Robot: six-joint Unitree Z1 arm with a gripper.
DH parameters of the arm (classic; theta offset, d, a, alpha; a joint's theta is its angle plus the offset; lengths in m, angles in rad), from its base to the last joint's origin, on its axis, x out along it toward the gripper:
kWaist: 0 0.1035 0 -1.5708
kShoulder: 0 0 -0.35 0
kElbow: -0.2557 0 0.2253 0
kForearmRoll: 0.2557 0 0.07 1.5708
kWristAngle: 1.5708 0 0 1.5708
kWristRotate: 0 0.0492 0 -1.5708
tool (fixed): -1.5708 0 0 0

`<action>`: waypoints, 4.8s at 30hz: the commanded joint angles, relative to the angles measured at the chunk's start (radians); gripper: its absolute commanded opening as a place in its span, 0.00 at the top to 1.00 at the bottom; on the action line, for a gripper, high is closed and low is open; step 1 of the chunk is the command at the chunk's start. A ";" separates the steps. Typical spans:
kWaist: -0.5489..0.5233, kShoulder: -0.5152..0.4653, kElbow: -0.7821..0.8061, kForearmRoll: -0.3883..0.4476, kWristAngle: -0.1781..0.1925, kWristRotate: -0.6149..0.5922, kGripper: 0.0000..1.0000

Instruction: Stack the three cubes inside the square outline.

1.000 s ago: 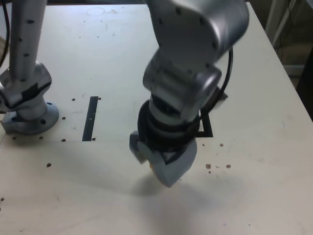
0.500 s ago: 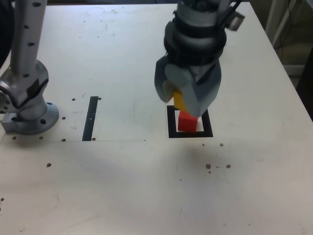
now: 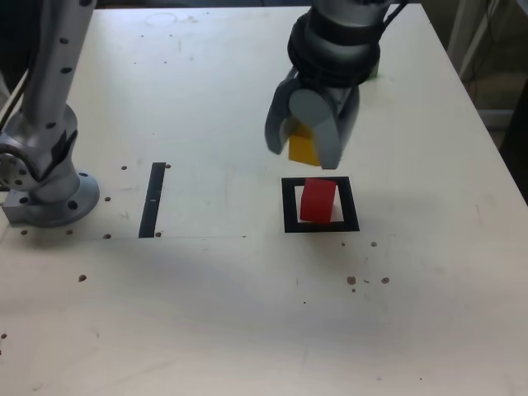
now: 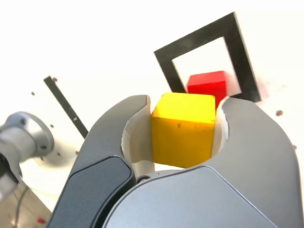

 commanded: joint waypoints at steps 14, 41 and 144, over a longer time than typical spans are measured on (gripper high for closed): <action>-0.020 0.028 0.026 -0.069 -0.039 -0.151 0.70; -0.013 0.090 0.033 -0.105 -0.055 -0.113 0.67; 0.705 0.422 -0.695 0.010 0.119 0.402 0.02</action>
